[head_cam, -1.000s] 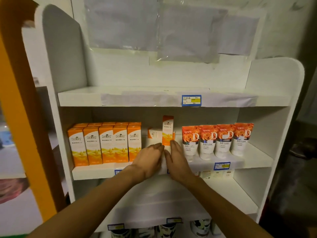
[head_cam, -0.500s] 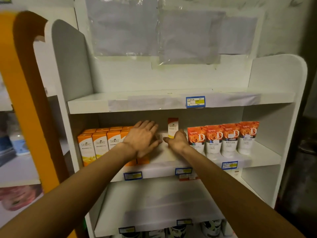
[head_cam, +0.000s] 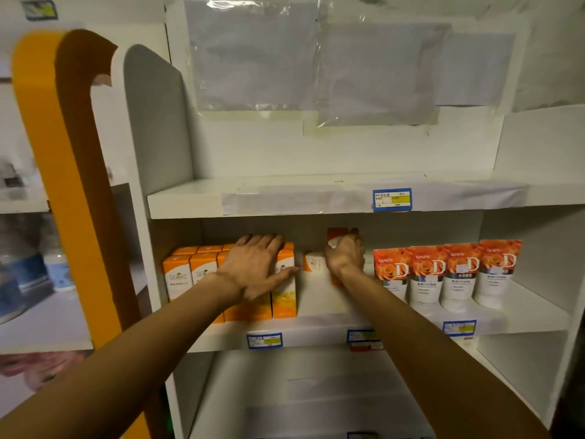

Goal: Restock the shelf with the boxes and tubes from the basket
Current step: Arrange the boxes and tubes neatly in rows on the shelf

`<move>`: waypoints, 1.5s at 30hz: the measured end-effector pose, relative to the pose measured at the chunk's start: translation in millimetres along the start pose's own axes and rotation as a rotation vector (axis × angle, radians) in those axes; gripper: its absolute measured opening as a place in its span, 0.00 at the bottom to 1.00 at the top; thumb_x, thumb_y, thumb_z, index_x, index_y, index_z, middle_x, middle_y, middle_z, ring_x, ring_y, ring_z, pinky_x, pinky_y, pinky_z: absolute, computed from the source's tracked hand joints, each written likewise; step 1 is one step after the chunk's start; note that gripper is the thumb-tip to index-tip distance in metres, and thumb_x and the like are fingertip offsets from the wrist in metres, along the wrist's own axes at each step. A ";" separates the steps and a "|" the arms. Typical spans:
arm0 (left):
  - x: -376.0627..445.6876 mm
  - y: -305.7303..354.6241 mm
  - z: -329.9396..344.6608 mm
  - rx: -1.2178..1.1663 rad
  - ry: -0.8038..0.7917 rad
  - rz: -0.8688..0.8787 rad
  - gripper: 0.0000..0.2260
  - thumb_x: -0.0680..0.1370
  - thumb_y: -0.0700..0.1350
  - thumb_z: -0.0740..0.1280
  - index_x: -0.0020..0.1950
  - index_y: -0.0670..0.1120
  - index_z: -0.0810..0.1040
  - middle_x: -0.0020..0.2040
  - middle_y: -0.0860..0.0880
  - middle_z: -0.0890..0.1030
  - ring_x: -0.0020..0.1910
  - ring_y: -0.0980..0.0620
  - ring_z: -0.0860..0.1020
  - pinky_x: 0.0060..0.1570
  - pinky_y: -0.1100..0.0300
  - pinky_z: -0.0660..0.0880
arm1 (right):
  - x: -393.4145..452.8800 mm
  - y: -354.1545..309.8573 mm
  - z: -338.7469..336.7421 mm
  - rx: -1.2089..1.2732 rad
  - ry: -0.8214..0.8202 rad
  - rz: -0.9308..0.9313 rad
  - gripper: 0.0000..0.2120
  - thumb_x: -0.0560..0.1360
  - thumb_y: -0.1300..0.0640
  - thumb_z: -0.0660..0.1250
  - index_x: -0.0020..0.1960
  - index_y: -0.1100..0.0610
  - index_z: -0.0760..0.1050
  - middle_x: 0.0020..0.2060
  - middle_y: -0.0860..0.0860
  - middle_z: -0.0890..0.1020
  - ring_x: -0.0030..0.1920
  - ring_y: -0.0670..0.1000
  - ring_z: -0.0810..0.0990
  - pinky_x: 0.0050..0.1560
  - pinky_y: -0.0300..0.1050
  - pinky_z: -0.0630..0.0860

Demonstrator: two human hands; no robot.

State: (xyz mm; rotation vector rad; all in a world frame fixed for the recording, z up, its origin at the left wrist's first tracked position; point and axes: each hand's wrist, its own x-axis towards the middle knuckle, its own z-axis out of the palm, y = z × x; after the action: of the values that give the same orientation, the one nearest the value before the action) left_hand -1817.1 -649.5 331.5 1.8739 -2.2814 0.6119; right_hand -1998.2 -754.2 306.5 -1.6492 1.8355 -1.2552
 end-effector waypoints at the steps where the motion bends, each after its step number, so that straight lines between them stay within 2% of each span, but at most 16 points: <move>1: 0.6 -1.1 0.8 -0.015 -0.011 -0.009 0.36 0.78 0.71 0.47 0.79 0.50 0.58 0.76 0.48 0.66 0.74 0.47 0.65 0.75 0.50 0.58 | 0.7 0.6 0.6 -0.010 0.029 -0.022 0.30 0.77 0.55 0.70 0.74 0.61 0.62 0.69 0.60 0.71 0.70 0.62 0.69 0.68 0.54 0.69; 4: 3.5 -2.8 -2.4 -0.009 -0.028 -0.006 0.34 0.78 0.71 0.48 0.77 0.51 0.63 0.73 0.48 0.70 0.71 0.47 0.70 0.72 0.50 0.63 | 4.2 1.8 -0.9 0.041 0.018 -0.137 0.18 0.77 0.55 0.70 0.65 0.59 0.74 0.62 0.58 0.78 0.63 0.60 0.77 0.62 0.52 0.75; 7: 6.1 -4.1 -8.5 -0.006 0.000 -0.013 0.32 0.78 0.71 0.48 0.70 0.51 0.70 0.65 0.47 0.78 0.63 0.47 0.76 0.66 0.51 0.67 | 7.3 4.5 -4.4 0.192 -0.113 -0.159 0.18 0.76 0.56 0.73 0.64 0.59 0.75 0.59 0.56 0.81 0.60 0.57 0.79 0.61 0.50 0.76; 10: 10.1 -0.8 -14.3 -0.079 0.018 -0.052 0.30 0.77 0.72 0.48 0.61 0.52 0.73 0.54 0.48 0.81 0.53 0.47 0.79 0.59 0.52 0.71 | 2.5 11.1 -2.6 0.381 -0.262 -0.088 0.19 0.74 0.61 0.73 0.63 0.60 0.75 0.58 0.56 0.82 0.59 0.57 0.81 0.62 0.55 0.78; 13: 19.1 5.3 -16.4 -0.127 0.015 -0.068 0.33 0.77 0.73 0.50 0.69 0.51 0.71 0.62 0.47 0.79 0.59 0.46 0.78 0.61 0.52 0.71 | -5.8 13.7 -1.6 0.514 -0.370 -0.079 0.19 0.75 0.64 0.72 0.65 0.59 0.73 0.58 0.56 0.82 0.58 0.56 0.81 0.62 0.55 0.78; 16: 30.2 13.1 -17.6 -0.174 -0.012 -0.043 0.36 0.78 0.71 0.50 0.77 0.50 0.62 0.70 0.46 0.74 0.67 0.44 0.74 0.64 0.51 0.71 | -12.0 11.3 -6.6 0.553 -0.443 -0.125 0.19 0.76 0.63 0.71 0.66 0.59 0.73 0.57 0.54 0.81 0.59 0.54 0.81 0.63 0.50 0.78; 18: 37.8 17.0 -17.7 -0.221 -0.031 -0.012 0.33 0.80 0.68 0.53 0.79 0.51 0.60 0.72 0.46 0.72 0.68 0.44 0.72 0.64 0.52 0.70 | -15.2 10.4 -8.9 0.558 -0.485 -0.159 0.17 0.77 0.64 0.69 0.65 0.59 0.74 0.56 0.53 0.81 0.60 0.54 0.80 0.63 0.49 0.77; 21: 46.5 20.0 -13.8 -0.208 -0.071 0.043 0.27 0.81 0.62 0.57 0.77 0.51 0.64 0.71 0.47 0.73 0.68 0.45 0.73 0.64 0.53 0.70 | -18.7 12.4 -8.7 0.560 -0.539 -0.163 0.20 0.77 0.71 0.65 0.67 0.59 0.73 0.58 0.54 0.80 0.62 0.55 0.79 0.65 0.51 0.76; 24: 48.4 21.1 -6.4 -0.187 -0.044 0.039 0.25 0.81 0.60 0.59 0.75 0.51 0.67 0.69 0.47 0.75 0.66 0.46 0.74 0.63 0.53 0.72 | -19.1 26.5 -6.5 0.358 -0.437 -0.208 0.24 0.78 0.69 0.62 0.73 0.57 0.68 0.67 0.55 0.75 0.69 0.55 0.72 0.69 0.51 0.71; 27: 47.5 18.8 -2.6 -0.164 -0.018 0.055 0.26 0.80 0.61 0.59 0.75 0.51 0.67 0.68 0.48 0.76 0.64 0.46 0.75 0.63 0.53 0.72 | -11.8 50.3 4.8 -0.169 -0.304 -0.350 0.30 0.80 0.59 0.62 0.79 0.55 0.57 0.79 0.54 0.59 0.79 0.55 0.55 0.78 0.53 0.57; 29: 46.1 17.5 -3.4 -0.151 -0.037 0.074 0.28 0.80 0.62 0.59 0.76 0.51 0.65 0.70 0.48 0.75 0.66 0.46 0.74 0.64 0.52 0.72 | -4.1 57.8 15.6 -0.418 -0.268 -0.378 0.33 0.81 0.53 0.62 0.81 0.57 0.51 0.80 0.55 0.52 0.80 0.56 0.47 0.79 0.52 0.49; 31: 44.8 16.6 -3.7 -0.135 -0.037 0.078 0.29 0.80 0.64 0.58 0.77 0.50 0.64 0.70 0.48 0.74 0.66 0.46 0.75 0.65 0.52 0.72 | 2.6 58.9 24.1 -0.549 -0.252 -0.360 0.36 0.80 0.50 0.61 0.81 0.58 0.48 0.80 0.57 0.50 0.80 0.58 0.45 0.78 0.54 0.47; 35: 42.4 15.7 -6.8 -0.138 -0.028 0.085 0.28 0.80 0.65 0.55 0.75 0.51 0.66 0.67 0.48 0.77 0.62 0.47 0.77 0.62 0.53 0.73 | 14.5 62.6 36.5 -0.686 -0.239 -0.329 0.37 0.80 0.47 0.62 0.81 0.57 0.47 0.80 0.57 0.50 0.80 0.60 0.46 0.77 0.59 0.46; 37: 41.4 15.9 -6.2 -0.146 -0.009 0.091 0.28 0.80 0.65 0.55 0.74 0.52 0.67 0.67 0.48 0.77 0.62 0.47 0.77 0.61 0.53 0.73 | 19.3 62.1 38.4 -0.720 -0.200 -0.340 0.34 0.79 0.48 0.63 0.79 0.57 0.54 0.78 0.58 0.58 0.78 0.61 0.54 0.76 0.60 0.53; 40: 40.8 15.0 -2.8 -0.138 0.010 0.097 0.28 0.80 0.67 0.55 0.74 0.52 0.67 0.68 0.49 0.76 0.62 0.47 0.77 0.61 0.53 0.74 | 23.2 57.0 34.2 -0.831 -0.098 -0.425 0.24 0.78 0.53 0.65 0.72 0.56 0.66 0.69 0.58 0.70 0.69 0.59 0.68 0.68 0.55 0.65; 45: 41.9 13.7 0.9 -0.136 -0.007 0.093 0.29 0.79 0.67 0.55 0.75 0.51 0.66 0.68 0.49 0.76 0.61 0.48 0.78 0.60 0.52 0.75 | 23.3 53.4 25.8 -0.787 -0.122 -0.420 0.19 0.78 0.53 0.67 0.67 0.56 0.72 0.66 0.58 0.71 0.66 0.58 0.70 0.64 0.51 0.71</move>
State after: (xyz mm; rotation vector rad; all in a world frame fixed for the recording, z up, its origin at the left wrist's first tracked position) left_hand -1839.5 -686.0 342.1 1.7200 -2.3612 0.4487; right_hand -2016.1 -789.6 256.7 -2.5529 2.1149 -0.5282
